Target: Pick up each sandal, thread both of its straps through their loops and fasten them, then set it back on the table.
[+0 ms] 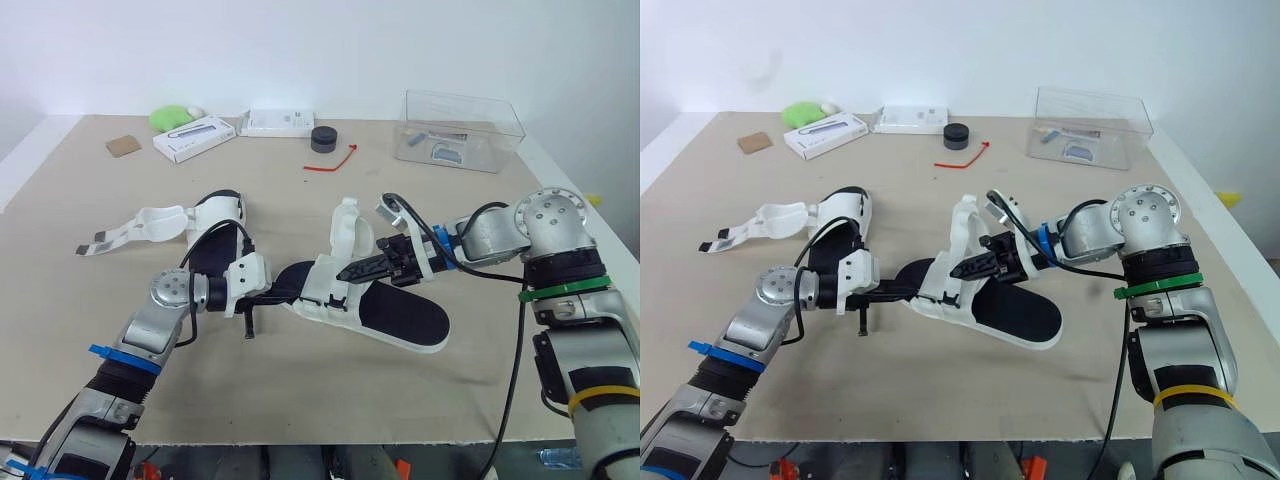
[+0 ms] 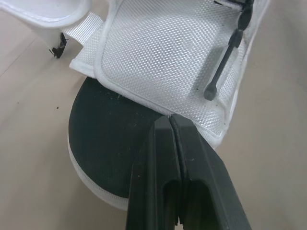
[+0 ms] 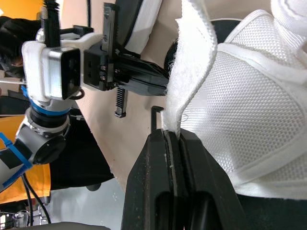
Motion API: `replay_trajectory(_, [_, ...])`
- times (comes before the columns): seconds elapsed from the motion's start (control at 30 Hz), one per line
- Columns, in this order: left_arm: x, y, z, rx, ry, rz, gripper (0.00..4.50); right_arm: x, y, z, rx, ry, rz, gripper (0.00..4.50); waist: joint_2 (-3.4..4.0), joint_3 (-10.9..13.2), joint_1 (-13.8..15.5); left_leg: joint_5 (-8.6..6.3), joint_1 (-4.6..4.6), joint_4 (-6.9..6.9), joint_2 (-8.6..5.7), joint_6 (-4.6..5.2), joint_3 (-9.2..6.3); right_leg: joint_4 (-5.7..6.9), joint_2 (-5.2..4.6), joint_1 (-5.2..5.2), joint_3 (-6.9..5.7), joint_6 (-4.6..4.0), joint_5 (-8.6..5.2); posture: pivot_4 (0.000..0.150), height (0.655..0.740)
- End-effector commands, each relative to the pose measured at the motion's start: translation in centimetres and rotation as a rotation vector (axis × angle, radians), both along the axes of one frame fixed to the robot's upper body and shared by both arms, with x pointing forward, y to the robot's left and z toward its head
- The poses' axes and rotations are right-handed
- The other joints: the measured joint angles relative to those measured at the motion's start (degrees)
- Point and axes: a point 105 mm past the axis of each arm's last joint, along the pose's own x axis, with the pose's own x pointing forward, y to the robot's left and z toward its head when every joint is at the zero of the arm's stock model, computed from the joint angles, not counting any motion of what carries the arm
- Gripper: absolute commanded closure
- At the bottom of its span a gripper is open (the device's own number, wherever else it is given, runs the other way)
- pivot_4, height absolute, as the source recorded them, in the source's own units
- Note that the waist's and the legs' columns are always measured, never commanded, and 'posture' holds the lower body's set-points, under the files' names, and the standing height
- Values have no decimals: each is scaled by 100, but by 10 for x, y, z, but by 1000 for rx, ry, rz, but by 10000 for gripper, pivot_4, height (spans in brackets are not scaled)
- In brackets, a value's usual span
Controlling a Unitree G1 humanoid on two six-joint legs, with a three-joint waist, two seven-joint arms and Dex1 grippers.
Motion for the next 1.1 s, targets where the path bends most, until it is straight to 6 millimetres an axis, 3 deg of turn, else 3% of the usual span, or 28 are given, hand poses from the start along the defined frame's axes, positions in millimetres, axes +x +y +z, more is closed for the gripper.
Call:
replay_trajectory(0.03, [-3, -2, -11, 33, 28, -10, 45000, -3, 6, 8, 38, -1, 23, 44241, 0, 0, 0, 0, 0, 0, 0, 0, 0, 0, 0, 0, 0, 0, 0, 1500, 7400])
replay_trajectory(0.23, [-3, -1, -12, 39, 26, -9, 45000, 2, 4, 12, 86, 46, -11, 44241, 1, -1, -1, 0, 0, 0, 0, 1, 1, 0, -1, 0, 1, 0, 0, 1500, 7400])
replay_trajectory(0.47, [-3, 0, -13, 43, 25, -8, 45000, -4, 0, 0, 48, 57, -28, 44241, 3, -2, 0, 0, 0, 0, 1, 1, 0, 0, 0, 1, 0, 0, 0, 1500, 7400])
replay_trajectory(1.1, [-1, 0, -15, 54, 18, 0, 45000, -18, -2, -6, -38, -63, -37, 44241, 7, -6, -2, -2, 0, -1, 3, 4, 0, -4, 0, 1, 1, 3, -2, 1500, 7400])
